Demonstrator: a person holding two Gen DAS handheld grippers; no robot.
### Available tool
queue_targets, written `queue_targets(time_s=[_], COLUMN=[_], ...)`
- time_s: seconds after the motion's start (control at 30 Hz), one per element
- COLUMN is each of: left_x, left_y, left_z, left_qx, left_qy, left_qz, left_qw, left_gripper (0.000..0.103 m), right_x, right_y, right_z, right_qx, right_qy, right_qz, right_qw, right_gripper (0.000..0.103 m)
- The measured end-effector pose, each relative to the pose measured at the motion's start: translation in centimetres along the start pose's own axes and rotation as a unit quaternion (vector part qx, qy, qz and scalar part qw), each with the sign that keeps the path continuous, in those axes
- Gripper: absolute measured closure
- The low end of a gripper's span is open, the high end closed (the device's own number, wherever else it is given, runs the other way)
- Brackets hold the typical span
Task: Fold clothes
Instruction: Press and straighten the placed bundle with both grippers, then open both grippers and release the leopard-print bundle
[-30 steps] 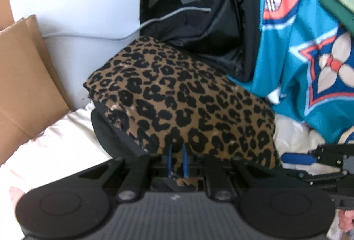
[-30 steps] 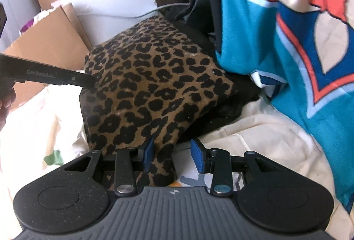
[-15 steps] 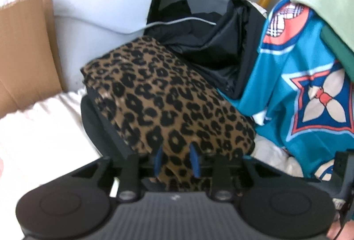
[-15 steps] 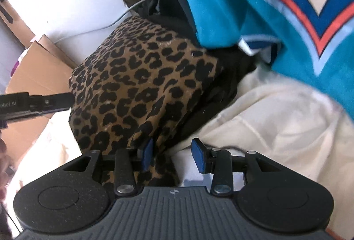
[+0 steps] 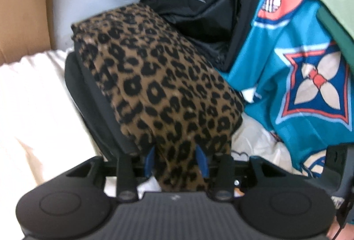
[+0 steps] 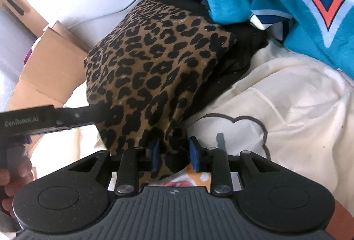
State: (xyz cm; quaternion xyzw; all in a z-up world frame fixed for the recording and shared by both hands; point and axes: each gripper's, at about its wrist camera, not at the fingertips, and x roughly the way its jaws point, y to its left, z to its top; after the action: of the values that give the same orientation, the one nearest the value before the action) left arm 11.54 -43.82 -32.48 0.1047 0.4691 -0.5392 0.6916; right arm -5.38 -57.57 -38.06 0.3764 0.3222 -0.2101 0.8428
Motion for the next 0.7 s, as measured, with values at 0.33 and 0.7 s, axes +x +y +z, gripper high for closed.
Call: queue_targets(time_s=[0.33,0.7], left_x=[0.1,-2.9], left_y=[0.3,1.9], left_z=[-1.0,-1.4], left_qx=[-0.047,-0.063], left_qy=[0.015,0.035], left_qz=[-0.014,-0.001], left_qw=[0.9987,0.9974], left_gripper=[0.061,0.069], right_x=[-1.0,-2.8], right_y=[0.2,0.6], right_z=[-0.2,-0.9], right_qx=[-0.005,-0.021], right_qy=[0.025,0.027], right_qz=[-0.001,-0.023], right_qw=[1.0,0.999], right_gripper=[0.085,0.101])
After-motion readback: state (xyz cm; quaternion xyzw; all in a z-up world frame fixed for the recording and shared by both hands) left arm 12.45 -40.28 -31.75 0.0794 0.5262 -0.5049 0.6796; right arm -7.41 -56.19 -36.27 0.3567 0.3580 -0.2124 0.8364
